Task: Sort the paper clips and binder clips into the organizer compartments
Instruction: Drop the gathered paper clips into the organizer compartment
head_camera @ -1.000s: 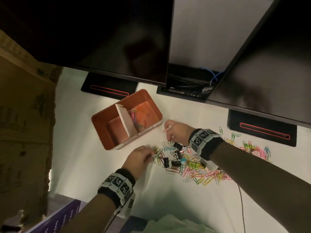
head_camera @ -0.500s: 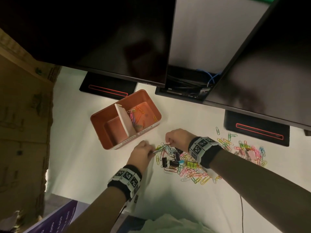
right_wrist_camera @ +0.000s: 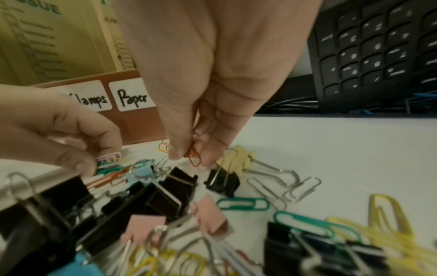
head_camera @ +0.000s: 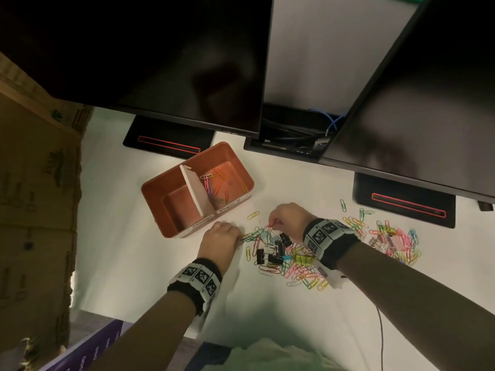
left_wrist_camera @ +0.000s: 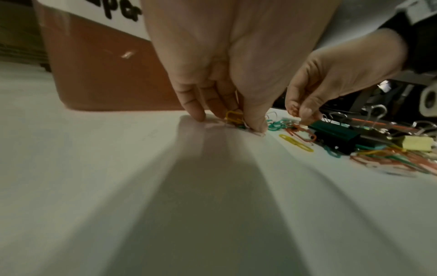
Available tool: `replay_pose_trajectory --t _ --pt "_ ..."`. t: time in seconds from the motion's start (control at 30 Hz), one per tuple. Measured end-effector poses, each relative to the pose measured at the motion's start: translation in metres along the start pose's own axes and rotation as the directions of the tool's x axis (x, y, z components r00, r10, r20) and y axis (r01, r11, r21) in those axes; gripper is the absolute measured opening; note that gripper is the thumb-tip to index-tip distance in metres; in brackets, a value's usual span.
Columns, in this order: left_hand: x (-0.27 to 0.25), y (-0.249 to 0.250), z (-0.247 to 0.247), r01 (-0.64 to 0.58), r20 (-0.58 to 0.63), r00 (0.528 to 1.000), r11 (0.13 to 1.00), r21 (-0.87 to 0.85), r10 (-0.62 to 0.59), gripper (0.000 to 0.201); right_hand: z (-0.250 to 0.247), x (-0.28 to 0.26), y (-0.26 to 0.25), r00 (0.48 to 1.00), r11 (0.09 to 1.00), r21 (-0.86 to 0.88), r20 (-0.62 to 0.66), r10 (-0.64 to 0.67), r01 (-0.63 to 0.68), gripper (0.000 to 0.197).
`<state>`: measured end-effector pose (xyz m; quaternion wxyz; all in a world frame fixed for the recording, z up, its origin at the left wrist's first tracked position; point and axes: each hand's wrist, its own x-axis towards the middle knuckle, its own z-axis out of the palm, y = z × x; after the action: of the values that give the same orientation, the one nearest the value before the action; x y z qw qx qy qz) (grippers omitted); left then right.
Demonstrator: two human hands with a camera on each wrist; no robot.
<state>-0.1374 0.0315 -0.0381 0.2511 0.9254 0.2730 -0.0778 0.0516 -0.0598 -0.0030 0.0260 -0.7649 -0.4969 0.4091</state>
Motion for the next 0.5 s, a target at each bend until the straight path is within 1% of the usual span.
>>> replay_pose_trajectory --t 0.07,0.13,0.23,0.3,0.33,0.4,0.47,0.5 --pt "-0.001 0.001 -0.001 -0.011 0.021 1.0 0.999 0.05 0.01 0.02 -0.004 -0.004 0.002 0.999 1.0 0.02 -0.044 0.003 -0.002 0.02" --pt "0.0 0.0 -0.001 -0.022 0.057 0.998 0.999 0.046 0.019 0.026 -0.008 -0.009 0.002 0.996 1.0 0.013 -0.091 -0.006 0.007 0.02" --pt "-0.003 -0.003 -0.002 -0.002 0.086 0.996 1.0 -0.015 0.003 0.028 -0.017 -0.014 -0.003 0.986 0.999 0.001 -0.161 -0.047 0.048 0.02" --pt "-0.008 -0.003 -0.007 0.016 0.069 0.998 0.997 -0.078 -0.01 0.025 -0.026 -0.015 -0.01 0.969 0.995 0.003 -0.23 -0.092 0.095 0.019" --pt "-0.011 -0.002 -0.012 0.011 0.041 0.999 0.994 -0.105 -0.007 0.023 -0.032 -0.015 -0.015 0.955 0.992 0.004 -0.274 -0.117 0.122 0.018" --pt "-0.018 0.004 -0.028 -0.042 -0.074 0.997 0.987 -0.155 0.031 0.017 -0.045 -0.013 -0.029 0.917 0.985 0.013 -0.366 -0.158 0.175 0.017" --pt "-0.022 0.014 -0.057 -0.105 -0.209 0.976 0.973 -0.204 0.062 0.013 -0.057 -0.009 -0.047 0.871 0.971 0.033 -0.451 -0.196 0.236 0.014" --pt "-0.022 0.018 -0.074 -0.114 -0.263 0.963 0.969 -0.218 0.054 0.012 -0.062 -0.005 -0.057 0.851 0.965 0.042 -0.482 -0.208 0.26 0.013"
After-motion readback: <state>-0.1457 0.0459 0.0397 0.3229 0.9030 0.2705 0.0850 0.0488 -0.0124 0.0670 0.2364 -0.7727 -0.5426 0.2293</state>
